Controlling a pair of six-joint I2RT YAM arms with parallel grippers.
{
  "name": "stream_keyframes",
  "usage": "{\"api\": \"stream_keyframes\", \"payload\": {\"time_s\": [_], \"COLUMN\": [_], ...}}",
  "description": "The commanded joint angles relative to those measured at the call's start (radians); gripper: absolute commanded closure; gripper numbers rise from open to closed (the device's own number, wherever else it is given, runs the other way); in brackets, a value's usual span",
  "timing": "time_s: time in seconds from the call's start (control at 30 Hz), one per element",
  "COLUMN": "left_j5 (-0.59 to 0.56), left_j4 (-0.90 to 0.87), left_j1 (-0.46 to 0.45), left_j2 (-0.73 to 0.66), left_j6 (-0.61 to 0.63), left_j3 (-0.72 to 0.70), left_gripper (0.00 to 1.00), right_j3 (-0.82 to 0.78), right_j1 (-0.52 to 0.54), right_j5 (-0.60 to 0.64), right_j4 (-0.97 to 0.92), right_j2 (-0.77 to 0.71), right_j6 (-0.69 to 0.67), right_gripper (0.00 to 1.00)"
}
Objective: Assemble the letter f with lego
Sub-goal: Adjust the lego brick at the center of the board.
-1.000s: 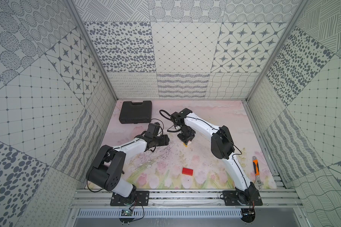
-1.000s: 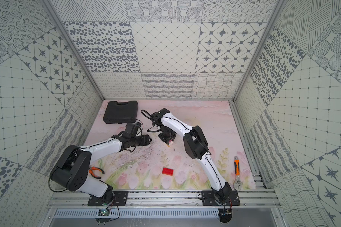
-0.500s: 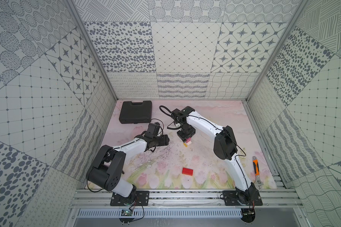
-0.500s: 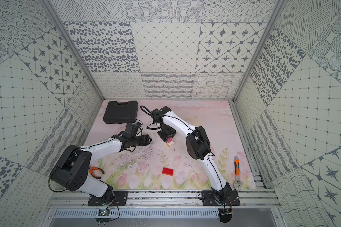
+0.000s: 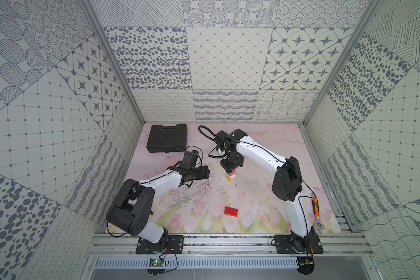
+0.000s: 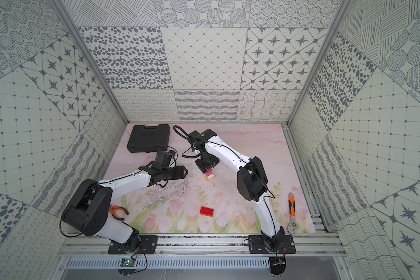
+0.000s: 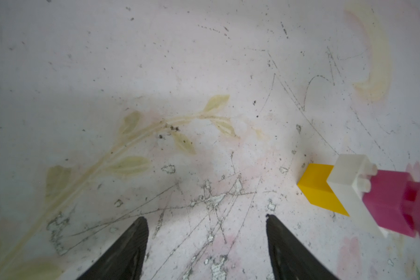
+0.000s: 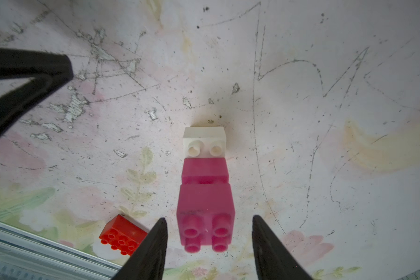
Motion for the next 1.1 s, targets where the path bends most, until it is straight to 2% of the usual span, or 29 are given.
{"api": "stream_keyframes", "payload": {"time_s": [0.0,0.37,0.73,1.07], "left_j5": [-0.011,-0.015,-0.017,-0.010], "left_j4": [-0.015,-0.019,-0.015,0.005], "left_j1": [-0.007,-0.011,-0.012,-0.012], "left_j2": [0.000,0.008,0.007,0.012], "left_j6": [0.011,0.012,0.012,0.013], "left_j3": [0.017,0.022,0.018,0.009], "left_gripper": [0.23,0.23,0.23,0.23], "right_j3": [-0.013,-0.004,0.011,0.075], "right_j1": [0.006,0.005,0.006,0.016], "right_j5": [-0.006,-0.014,-0.020,-0.021], "right_j4": [0.020,0.022,0.005,-0.066], "right_j2": [-0.032,-0.019,0.001,0.067], "right_j6": [-0.020,-0.021,-0.021,-0.021], "right_gripper": [0.43,0.52,0.65,0.71]}}
